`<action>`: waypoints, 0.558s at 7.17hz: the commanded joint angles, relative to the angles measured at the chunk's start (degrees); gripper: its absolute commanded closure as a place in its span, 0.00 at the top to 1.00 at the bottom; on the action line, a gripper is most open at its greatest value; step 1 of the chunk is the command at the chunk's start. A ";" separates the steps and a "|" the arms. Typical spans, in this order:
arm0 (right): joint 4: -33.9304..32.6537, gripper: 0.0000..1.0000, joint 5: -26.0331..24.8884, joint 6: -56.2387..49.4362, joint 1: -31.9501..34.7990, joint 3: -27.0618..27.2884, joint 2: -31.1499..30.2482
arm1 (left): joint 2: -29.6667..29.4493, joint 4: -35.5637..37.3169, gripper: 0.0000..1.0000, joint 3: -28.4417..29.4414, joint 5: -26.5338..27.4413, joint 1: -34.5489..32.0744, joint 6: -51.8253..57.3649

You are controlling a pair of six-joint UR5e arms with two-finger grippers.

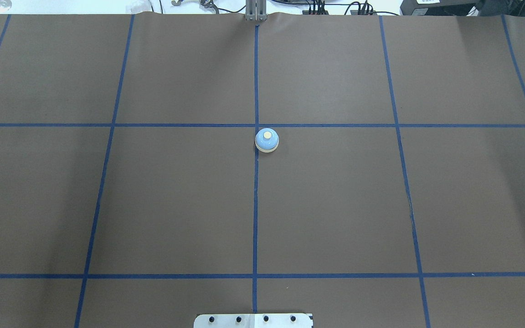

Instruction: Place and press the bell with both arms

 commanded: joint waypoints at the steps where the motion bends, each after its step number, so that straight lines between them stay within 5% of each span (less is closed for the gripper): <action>1: 0.00 1.00 0.00 0.01 0.08 0.00 -0.01 | 0.02 -3.24 1.00 -0.33 0.07 1.82 -4.04; 4: 0.00 1.00 0.00 0.01 0.08 0.08 0.07 | 0.46 -4.57 1.00 0.10 0.16 2.98 -4.68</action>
